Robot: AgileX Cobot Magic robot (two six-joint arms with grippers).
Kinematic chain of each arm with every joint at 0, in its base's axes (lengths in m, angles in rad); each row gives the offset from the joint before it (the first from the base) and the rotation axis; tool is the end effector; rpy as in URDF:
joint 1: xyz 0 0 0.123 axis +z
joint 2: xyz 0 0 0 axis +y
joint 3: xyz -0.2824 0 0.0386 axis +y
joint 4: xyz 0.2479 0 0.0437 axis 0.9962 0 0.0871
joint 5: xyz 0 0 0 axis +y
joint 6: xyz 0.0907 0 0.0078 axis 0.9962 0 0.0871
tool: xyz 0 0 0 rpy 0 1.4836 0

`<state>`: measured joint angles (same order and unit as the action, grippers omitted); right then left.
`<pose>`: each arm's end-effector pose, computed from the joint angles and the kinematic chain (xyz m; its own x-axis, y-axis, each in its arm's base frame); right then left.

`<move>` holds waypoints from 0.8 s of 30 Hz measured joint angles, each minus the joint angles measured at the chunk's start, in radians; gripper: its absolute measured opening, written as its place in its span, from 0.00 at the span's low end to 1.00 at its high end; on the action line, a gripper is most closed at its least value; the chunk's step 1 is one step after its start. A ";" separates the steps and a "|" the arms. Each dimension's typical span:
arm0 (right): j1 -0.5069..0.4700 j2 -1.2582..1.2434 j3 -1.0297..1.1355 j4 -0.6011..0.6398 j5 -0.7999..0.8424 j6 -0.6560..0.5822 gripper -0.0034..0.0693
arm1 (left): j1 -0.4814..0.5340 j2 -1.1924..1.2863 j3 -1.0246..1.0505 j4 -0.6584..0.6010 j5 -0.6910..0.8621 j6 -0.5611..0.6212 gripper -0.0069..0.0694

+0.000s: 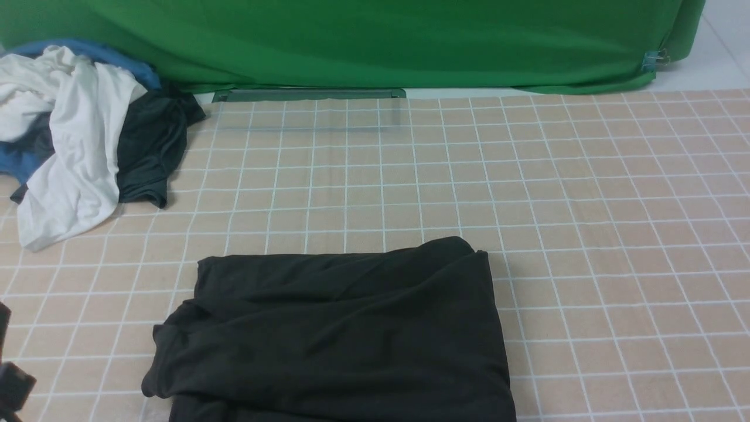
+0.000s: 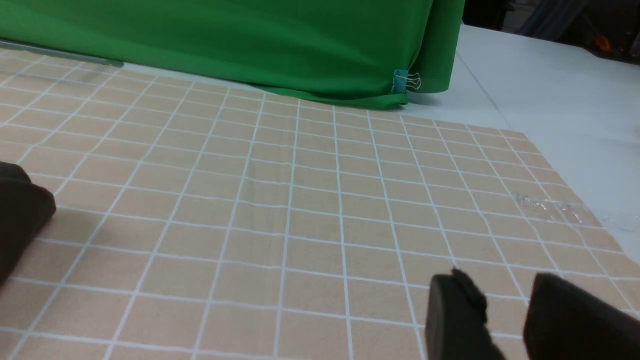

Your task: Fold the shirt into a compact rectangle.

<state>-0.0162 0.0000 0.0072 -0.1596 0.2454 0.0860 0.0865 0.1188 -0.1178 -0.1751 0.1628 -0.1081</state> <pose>0.0555 -0.0044 0.1887 -0.1650 -0.0661 -0.9841 0.0430 0.9963 -0.0742 0.0628 0.0028 0.2314 -0.0548 -0.2829 -0.9576 -0.0765 0.9574 -0.2785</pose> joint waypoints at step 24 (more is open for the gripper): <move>0.000 0.000 0.000 0.000 0.000 0.000 0.37 | -0.159 -0.119 0.122 0.148 0.086 -0.056 0.11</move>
<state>-0.0162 0.0000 0.0072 -0.1596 0.2454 0.0860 -0.0721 -0.0004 0.0047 -0.0275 0.2488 -0.1639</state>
